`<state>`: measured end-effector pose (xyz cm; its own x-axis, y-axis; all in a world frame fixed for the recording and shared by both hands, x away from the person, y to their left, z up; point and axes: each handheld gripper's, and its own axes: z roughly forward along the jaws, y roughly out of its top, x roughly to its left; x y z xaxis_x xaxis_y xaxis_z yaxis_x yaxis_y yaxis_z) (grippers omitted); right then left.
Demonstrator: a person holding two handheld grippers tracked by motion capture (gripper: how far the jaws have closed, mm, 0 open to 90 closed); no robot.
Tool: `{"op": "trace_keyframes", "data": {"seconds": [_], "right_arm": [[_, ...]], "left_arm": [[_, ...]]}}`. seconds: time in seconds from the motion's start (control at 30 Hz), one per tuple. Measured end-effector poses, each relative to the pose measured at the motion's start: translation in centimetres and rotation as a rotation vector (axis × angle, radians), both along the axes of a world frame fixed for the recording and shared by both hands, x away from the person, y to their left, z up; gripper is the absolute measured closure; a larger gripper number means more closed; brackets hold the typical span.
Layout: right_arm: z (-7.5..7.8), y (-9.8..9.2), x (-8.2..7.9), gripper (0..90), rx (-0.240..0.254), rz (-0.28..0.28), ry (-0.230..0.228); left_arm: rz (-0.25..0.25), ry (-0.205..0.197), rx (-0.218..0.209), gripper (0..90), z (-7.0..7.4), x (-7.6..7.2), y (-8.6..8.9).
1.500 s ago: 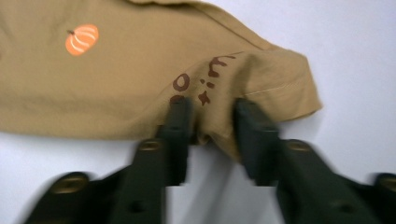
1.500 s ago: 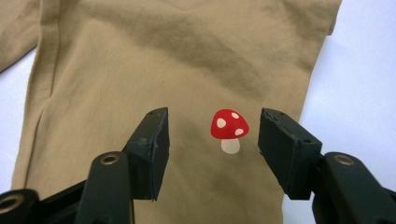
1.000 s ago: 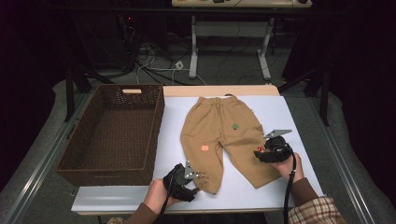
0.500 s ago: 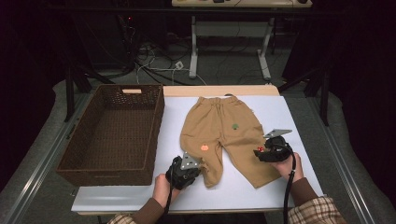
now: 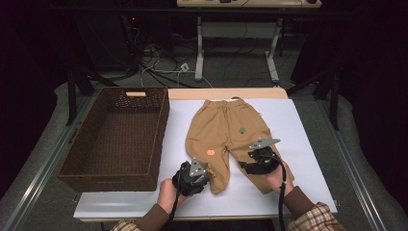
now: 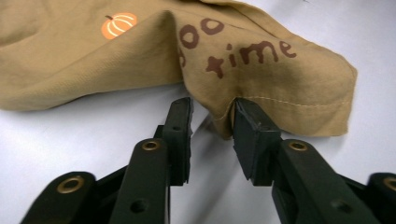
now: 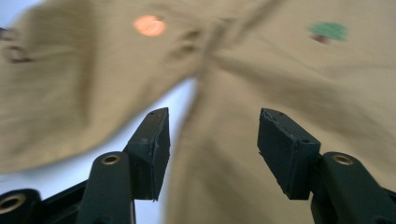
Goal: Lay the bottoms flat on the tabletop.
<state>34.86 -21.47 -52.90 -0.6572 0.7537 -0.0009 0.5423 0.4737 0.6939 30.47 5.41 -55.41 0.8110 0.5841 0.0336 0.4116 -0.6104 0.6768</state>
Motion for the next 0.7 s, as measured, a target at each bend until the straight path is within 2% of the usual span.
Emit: {"op": "trace_keyframes", "data": {"seconds": [0.07,0.2,0.33,0.5,0.53,0.57,0.6,0.63,0.7], "right_arm": [[-0.3,1.4,-0.1,42.7,0.006,0.02,0.009],[-0.6,2.7,0.0,43.4,0.012,0.04,0.012],[-1.1,4.1,-0.1,49.1,-0.006,0.084,0.026],[-2.0,4.7,-0.2,67.1,-0.047,0.099,0.035],[-2.2,4.7,-0.1,70.2,-0.043,0.093,0.042],[-2.3,4.4,0.1,78.2,-0.027,0.098,0.049],[-2.3,4.4,0.1,81.9,-0.028,0.098,0.051],[-2.3,4.3,0.1,85.6,-0.015,0.098,0.057],[-2.3,4.4,0.0,89.1,-0.023,0.098,0.052]], "left_arm": [[0.001,-0.002,0.005,69.8,-0.1,0.0,-0.2],[0.007,-0.008,-0.001,70.7,-0.2,0.1,-0.2],[0.004,-0.014,-0.013,72.0,-0.3,0.4,-0.2],[-0.007,-0.015,-0.032,76.5,-0.4,0.6,-0.2],[-0.009,-0.017,-0.032,78.5,-0.4,0.6,-0.2],[-0.011,-0.021,-0.034,82.3,-0.4,0.5,-0.2],[-0.015,-0.024,-0.039,84.1,-0.3,0.4,-0.1],[-0.019,-0.025,-0.04,85.1,-0.2,0.4,-0.1],[-0.028,-0.027,-0.036,86.0,0.0,0.3,0.0]]}}
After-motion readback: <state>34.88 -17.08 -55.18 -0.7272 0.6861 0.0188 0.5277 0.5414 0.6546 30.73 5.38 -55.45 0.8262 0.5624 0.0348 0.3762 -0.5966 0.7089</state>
